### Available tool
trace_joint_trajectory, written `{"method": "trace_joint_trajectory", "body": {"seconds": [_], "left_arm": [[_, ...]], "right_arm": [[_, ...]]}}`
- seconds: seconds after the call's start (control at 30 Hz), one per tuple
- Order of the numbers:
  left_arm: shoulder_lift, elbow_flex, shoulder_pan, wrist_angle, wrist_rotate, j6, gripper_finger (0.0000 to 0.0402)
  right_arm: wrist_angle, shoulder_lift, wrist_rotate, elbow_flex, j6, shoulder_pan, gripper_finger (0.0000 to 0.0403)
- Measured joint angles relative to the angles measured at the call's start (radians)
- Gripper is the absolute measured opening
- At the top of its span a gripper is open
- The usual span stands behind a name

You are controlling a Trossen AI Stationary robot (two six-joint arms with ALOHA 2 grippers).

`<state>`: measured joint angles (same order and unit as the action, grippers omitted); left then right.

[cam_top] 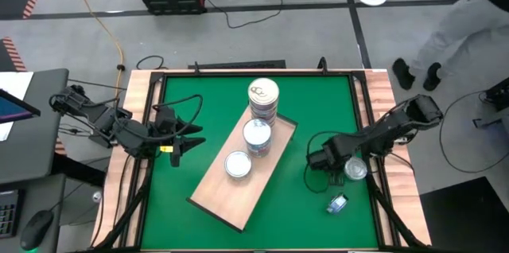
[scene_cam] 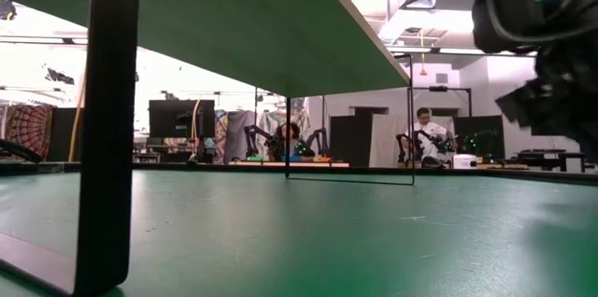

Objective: Stack canned seafood by type on shelf
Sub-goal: Stack the blue tuna can on top of the yellow blue tuna can on the shelf

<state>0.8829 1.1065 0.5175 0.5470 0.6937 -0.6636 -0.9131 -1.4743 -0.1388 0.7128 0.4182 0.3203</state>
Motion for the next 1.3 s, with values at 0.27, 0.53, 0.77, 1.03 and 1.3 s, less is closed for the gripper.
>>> {"method": "trace_joint_trajectory", "body": {"seconds": [0.27, 0.53, 0.77, 1.03, 1.3], "left_arm": [[0.0, 0.0, 0.0, 0.0, -0.014, 0.0, 0.0192], [0.0, 0.0, 0.0, 0.002, -0.012, 0.0, 0.0192], [0.0, 0.0, 0.0, 0.003, 0.023, 0.0, 0.0192], [0.0, 0.0, -0.016, 0.006, 0.029, 0.0, 0.0192], [0.0, 0.0, -0.022, 0.04, 0.029, 0.001, 0.0192]], "right_arm": [[-0.141, 0.211, 0.012, 0.152, -0.014, -0.032, 0.0059], [-0.061, 0.275, -0.179, 0.332, -0.001, 0.151, 0.0138], [-0.053, 0.132, -0.131, 0.437, -0.052, 0.299, 0.0285], [-0.061, 0.004, 0.004, 0.454, -0.164, 0.412, 0.0326], [-0.079, -0.118, 0.032, 0.45, -0.192, 0.454, 0.0309]]}}
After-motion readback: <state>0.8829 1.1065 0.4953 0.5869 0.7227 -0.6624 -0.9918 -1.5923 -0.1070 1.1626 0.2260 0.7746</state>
